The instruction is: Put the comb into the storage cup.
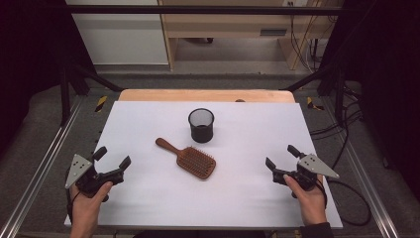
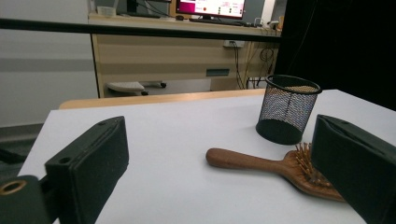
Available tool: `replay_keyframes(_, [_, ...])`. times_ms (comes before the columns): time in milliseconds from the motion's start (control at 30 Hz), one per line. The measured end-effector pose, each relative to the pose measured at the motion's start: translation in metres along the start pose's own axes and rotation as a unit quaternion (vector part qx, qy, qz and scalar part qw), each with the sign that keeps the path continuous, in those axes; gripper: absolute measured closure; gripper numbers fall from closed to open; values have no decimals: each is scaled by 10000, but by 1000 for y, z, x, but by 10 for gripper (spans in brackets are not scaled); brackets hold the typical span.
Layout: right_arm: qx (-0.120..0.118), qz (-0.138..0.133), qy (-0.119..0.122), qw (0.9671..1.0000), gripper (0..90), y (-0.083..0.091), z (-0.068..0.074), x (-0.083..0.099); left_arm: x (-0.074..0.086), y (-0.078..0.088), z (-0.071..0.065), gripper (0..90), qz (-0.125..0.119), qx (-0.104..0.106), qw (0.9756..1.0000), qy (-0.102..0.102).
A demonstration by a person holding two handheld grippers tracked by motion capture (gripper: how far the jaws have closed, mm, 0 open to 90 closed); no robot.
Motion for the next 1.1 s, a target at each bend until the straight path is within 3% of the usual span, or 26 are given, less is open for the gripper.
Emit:
replay_keyframes(367, [84,318,-259,9991,115,-5,3,4,7,-8,-16,190,401,305,9987,64])
replay_keyframes(433, [119,395,-297,9987,118,-5,2,5,9,-15,-22,256,555,427,9975,81])
replay_keyframes(600, [170,499,-333,9981,120,-6,0,7,12,-29,-33,443,893,548,9944,-119])
replay_keyframes(733, [217,470,-370,9980,123,-5,-1,7,11,-57,-33,623,1184,591,9912,-66])
replay_keyframes(900, [219,482,-407,9978,127,-6,-1,7,15,-85,-32,791,1556,740,9850,-94])
replay_keyframes(1100, [228,525,-377,9976,129,-6,0,8,24,-109,-36,900,1953,898,9764,-194])
Point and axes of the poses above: each handheld gripper's, and its own axes: y roughly backward along the jaws, x roughly out of its underside, z roughly to its left, the point moved 3 cm from there along -y, roughly forward along the jaws, and after that the axes turned 10 degrees about -z, right-handed, at the moved point
